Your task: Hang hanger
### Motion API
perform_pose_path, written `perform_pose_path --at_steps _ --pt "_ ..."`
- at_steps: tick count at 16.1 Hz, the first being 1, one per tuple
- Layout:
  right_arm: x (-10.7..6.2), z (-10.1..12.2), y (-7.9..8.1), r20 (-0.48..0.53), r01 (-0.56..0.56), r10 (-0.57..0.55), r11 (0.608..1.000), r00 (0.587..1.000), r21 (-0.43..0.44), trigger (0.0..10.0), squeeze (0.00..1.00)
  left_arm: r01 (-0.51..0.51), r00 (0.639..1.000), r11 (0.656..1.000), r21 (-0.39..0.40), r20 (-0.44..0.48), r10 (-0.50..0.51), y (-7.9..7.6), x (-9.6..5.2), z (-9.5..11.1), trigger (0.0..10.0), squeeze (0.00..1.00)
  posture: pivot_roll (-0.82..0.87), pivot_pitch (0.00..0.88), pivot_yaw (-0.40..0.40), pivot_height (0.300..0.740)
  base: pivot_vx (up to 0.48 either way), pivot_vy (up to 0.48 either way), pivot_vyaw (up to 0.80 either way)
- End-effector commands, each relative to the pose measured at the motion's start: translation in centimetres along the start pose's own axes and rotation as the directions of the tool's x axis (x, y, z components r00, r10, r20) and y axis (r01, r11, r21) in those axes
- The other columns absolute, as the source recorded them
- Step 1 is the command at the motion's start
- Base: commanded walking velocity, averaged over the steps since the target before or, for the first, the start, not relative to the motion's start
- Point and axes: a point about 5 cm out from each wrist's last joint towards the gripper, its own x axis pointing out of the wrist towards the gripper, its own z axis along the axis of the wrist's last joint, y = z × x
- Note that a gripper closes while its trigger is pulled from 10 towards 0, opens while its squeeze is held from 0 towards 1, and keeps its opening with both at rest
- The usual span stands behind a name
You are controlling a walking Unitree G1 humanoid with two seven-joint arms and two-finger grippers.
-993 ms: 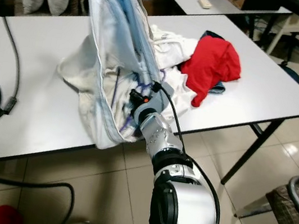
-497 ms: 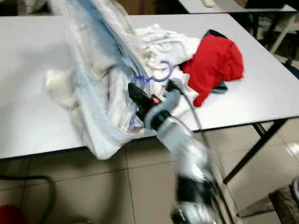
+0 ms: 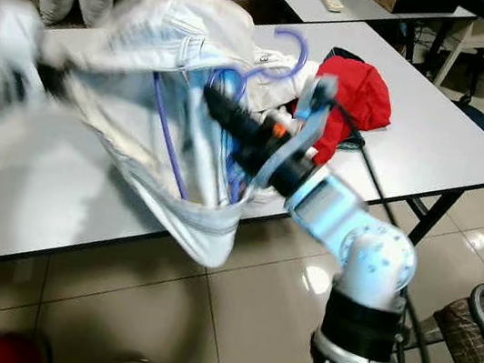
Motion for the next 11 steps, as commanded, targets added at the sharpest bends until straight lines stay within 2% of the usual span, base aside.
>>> perform_pose_path --at_steps 1,3,5,6,7,8,11 --pt "-0.7 3.2 2.7 0.141 -0.123 0.128 0.991 0.982 -0.045 10.0 0.00 -0.027 0.992 0.999 0.024 -0.125 0.029 1.0 -0.5 -3.5 0.0 0.00 -0.11 0.000 0.111 0.740 0.000 0.000 0.00" --pt "-0.6 3.6 3.2 0.151 -0.137 0.141 0.990 0.978 -0.034 10.0 0.00 0.011 0.987 1.000 0.010 -0.159 -0.010 0.3 -0.4 -5.1 0.0 0.00 -0.11 0.000 0.102 0.740 0.000 0.000 0.00" --pt "-0.1 3.7 3.2 0.138 -0.112 0.114 0.993 0.984 -0.022 10.0 0.00 0.101 0.982 0.994 -0.034 -0.159 -0.106 -1.1 -0.2 -7.1 0.0 0.00 -0.11 0.000 0.089 0.740 0.000 0.000 0.00" --pt "0.1 3.6 2.8 0.125 -0.074 0.077 0.997 0.989 -0.027 10.0 0.00 0.172 0.977 0.984 -0.047 -0.120 -0.177 -1.8 -0.2 -7.2 10.0 0.00 -0.11 0.000 0.082 0.740 0.000 0.000 0.00" --pt "0.3 3.4 2.3 0.103 -0.026 0.031 0.999 0.994 -0.047 10.0 0.00 0.244 0.967 0.968 -0.064 -0.061 -0.248 -2.3 -0.2 -6.8 10.0 0.00 -0.11 0.000 0.079 0.740 0.000 0.000 0.00" --pt "0.4 3.0 1.8 0.078 0.009 -0.004 0.998 0.997 -0.062 10.0 0.00 0.301 0.953 0.951 -0.064 -0.016 -0.303 -2.2 -0.5 -6.5 10.0 1.00 -0.10 0.000 0.075 0.740 0.000 0.000 0.00" --pt "0.7 2.6 1.0 0.057 0.052 -0.048 0.996 0.997 -0.072 10.0 0.00 0.370 0.928 0.929 -0.021 0.056 -0.368 -1.2 -1.6 -6.4 10.0 1.00 -0.10 0.000 0.066 0.740 0.000 0.000 0.00"
